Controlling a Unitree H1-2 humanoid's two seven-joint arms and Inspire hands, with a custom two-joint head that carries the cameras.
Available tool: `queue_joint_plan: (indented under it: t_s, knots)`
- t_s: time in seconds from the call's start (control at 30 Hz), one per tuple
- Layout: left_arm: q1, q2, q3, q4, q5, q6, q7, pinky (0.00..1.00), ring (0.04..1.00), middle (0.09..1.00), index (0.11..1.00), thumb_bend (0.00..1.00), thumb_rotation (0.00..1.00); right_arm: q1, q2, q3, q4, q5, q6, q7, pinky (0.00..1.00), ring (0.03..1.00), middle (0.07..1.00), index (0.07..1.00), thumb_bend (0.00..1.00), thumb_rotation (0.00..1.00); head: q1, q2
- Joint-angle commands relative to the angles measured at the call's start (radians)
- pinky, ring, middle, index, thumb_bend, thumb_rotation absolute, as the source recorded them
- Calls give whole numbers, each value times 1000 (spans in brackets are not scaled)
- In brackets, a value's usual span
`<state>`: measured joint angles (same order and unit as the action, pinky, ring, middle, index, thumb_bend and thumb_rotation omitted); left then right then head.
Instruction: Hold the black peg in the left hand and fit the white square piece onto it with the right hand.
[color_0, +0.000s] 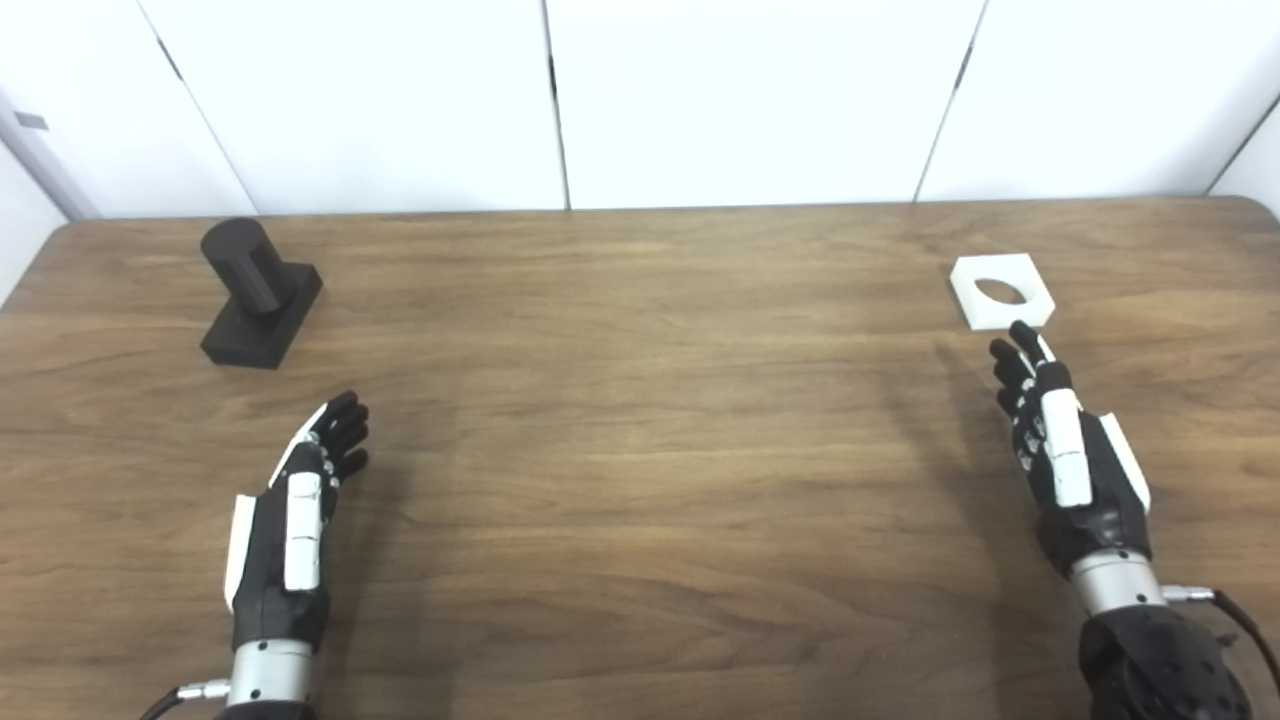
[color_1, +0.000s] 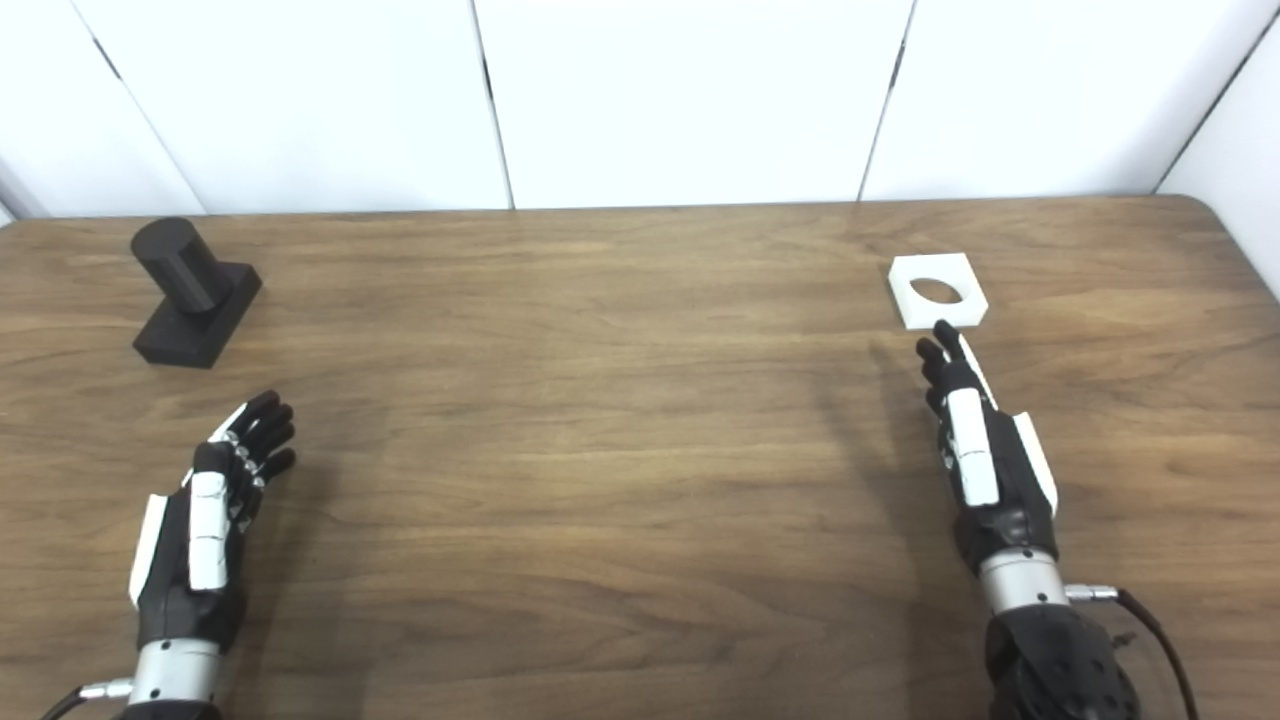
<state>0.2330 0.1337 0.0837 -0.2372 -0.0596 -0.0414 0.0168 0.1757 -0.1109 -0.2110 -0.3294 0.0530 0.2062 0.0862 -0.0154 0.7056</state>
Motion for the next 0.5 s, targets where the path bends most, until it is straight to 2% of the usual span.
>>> queue_joint_plan:
  t_s: [0.0, 0.47]
  knots:
    - [10, -23, 2, -25, -3, -37, 1, 861, 875, 867, 858, 605, 1000, 68, -7, 7, -38, 5, -12, -1, 1000, 976, 952, 971, 537, 1000, 0, 1]
    - [10, -23, 1, -33, -15, -28, -4, 866, 878, 866, 865, 602, 1000, 63, -2, 0, -24, 45, -24, -2, 1000, 971, 956, 970, 539, 1000, 0, 3]
